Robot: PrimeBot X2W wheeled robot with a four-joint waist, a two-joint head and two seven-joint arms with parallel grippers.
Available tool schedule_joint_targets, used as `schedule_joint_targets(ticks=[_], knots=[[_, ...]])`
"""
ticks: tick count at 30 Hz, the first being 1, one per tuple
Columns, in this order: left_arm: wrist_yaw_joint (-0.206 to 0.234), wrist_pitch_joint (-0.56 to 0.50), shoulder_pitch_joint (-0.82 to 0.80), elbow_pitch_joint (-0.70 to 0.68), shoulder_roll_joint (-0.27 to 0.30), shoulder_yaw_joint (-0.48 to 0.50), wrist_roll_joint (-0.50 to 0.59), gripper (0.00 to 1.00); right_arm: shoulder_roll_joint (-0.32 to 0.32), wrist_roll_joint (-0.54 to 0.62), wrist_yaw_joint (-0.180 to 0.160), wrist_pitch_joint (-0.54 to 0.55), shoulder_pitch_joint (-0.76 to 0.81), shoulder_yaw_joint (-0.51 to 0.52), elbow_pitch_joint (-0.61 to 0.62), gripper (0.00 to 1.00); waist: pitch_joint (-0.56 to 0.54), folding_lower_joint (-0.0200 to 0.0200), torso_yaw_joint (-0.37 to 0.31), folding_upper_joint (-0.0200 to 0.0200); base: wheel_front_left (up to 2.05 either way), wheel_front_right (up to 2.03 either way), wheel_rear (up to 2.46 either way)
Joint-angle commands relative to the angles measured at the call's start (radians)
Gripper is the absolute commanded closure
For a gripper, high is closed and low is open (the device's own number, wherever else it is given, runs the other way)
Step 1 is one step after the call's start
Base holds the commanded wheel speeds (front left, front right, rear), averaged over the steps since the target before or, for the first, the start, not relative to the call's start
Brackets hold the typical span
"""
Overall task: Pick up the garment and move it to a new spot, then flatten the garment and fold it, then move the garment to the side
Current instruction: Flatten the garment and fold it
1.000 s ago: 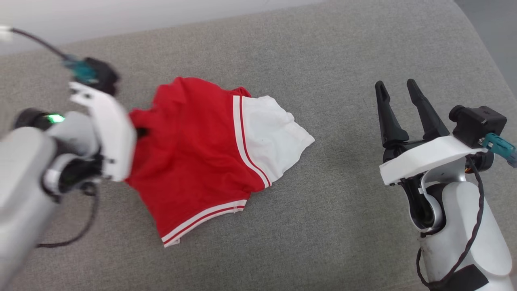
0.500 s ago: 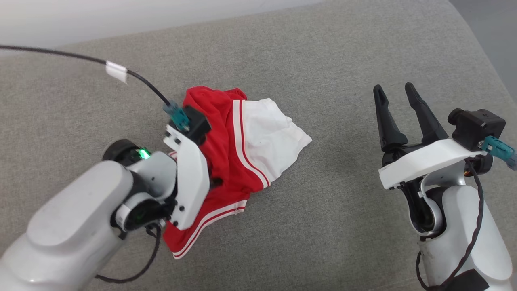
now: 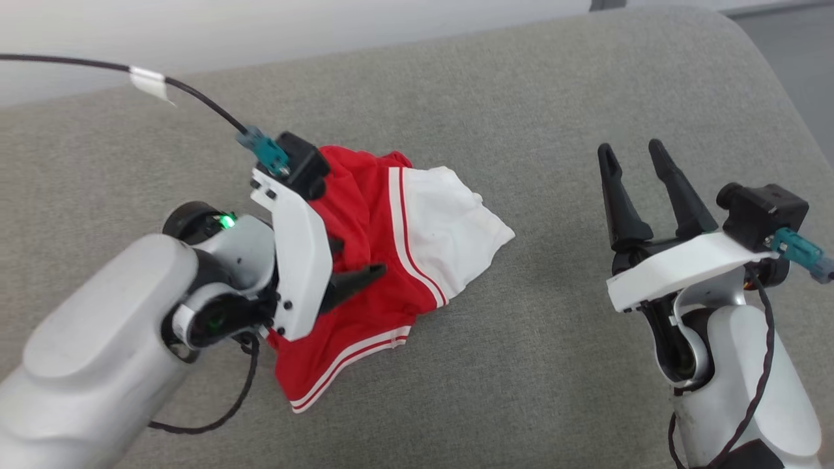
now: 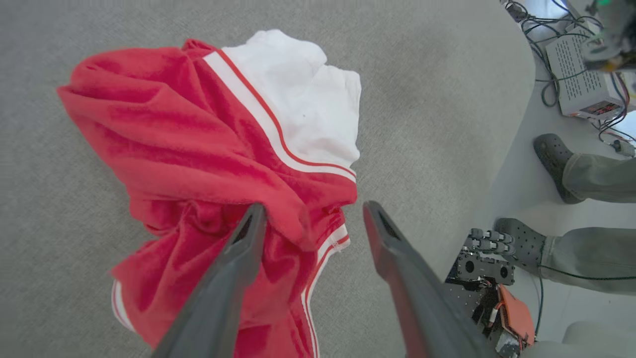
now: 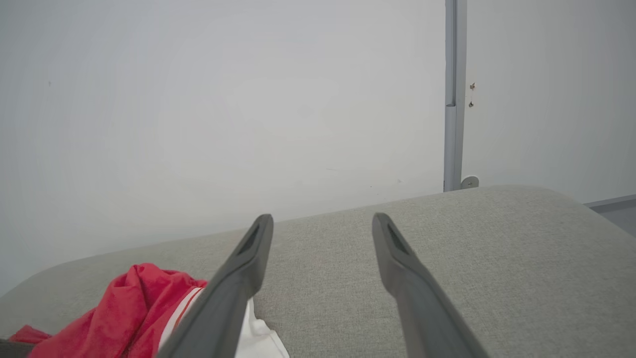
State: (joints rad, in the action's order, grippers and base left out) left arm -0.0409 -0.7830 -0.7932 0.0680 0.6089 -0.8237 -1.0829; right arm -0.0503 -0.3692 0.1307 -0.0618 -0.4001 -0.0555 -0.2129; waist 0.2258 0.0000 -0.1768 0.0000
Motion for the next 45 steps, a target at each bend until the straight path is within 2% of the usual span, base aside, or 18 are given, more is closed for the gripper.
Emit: schedule_joint_targets(ticks=[1,11,16,20,24,33,34,35,40,45], knots=[[0.008,-0.002,-0.005,-0.005,0.004,0.006,-0.017,0.0,-0.001,0.003,0.0,-0.001,0.007,0.002,-0.002,0.0,-0.01,0.0,0.008,0.0,0.0,0.0,0.0],[0.059,-0.01,0.012,-0.044,0.084,0.064,-0.043,0.0,0.0,0.014,0.0,0.017,0.041,0.019,0.018,0.0,-0.038,0.0,0.025,0.0,0.0,0.0,0.0],[0.07,-0.012,0.036,-0.032,0.132,0.069,-0.031,0.0,0.0,0.017,0.0,0.029,0.046,0.024,0.033,0.0,-0.037,0.0,0.024,0.0,0.0,0.0,0.0],[0.07,-0.017,0.064,0.001,0.147,0.064,-0.045,0.0,0.0,0.02,0.0,0.042,0.051,0.028,0.042,0.0,-0.025,0.0,0.022,0.0,0.0,0.0,0.0],[0.071,-0.006,0.085,0.052,0.134,0.061,-0.058,0.0,-0.001,0.022,0.0,0.05,0.045,0.026,0.054,0.0,-0.008,0.0,0.016,0.0,0.0,0.0,0.0],[0.036,0.055,0.076,0.227,0.065,0.063,-0.062,0.0,0.0,0.019,0.0,0.056,0.027,0.013,0.066,0.0,0.028,0.0,0.002,0.0,0.0,0.0,0.0],[0.034,0.055,0.073,0.249,0.057,0.064,-0.068,0.77,-0.001,0.021,0.0,0.057,0.025,0.013,0.066,0.0,0.031,0.0,0.002,0.0,0.0,0.0,0.0],[0.028,0.056,0.068,0.267,0.052,0.065,-0.073,1.0,-0.001,0.022,0.0,0.056,0.023,0.013,0.067,0.0,0.034,0.0,0.002,0.0,0.0,0.0,0.0],[0.007,0.079,0.049,0.313,0.054,0.082,-0.075,1.0,-0.001,0.025,0.0,0.05,0.02,0.019,0.07,0.0,0.044,0.0,0.006,0.0,0.0,0.0,0.0],[0.005,0.109,0.031,0.33,0.097,0.122,-0.082,1.0,0.0,0.032,0.0,0.047,0.024,0.041,0.069,0.0,0.042,0.0,0.025,0.0,0.0,0.0,0.0]])
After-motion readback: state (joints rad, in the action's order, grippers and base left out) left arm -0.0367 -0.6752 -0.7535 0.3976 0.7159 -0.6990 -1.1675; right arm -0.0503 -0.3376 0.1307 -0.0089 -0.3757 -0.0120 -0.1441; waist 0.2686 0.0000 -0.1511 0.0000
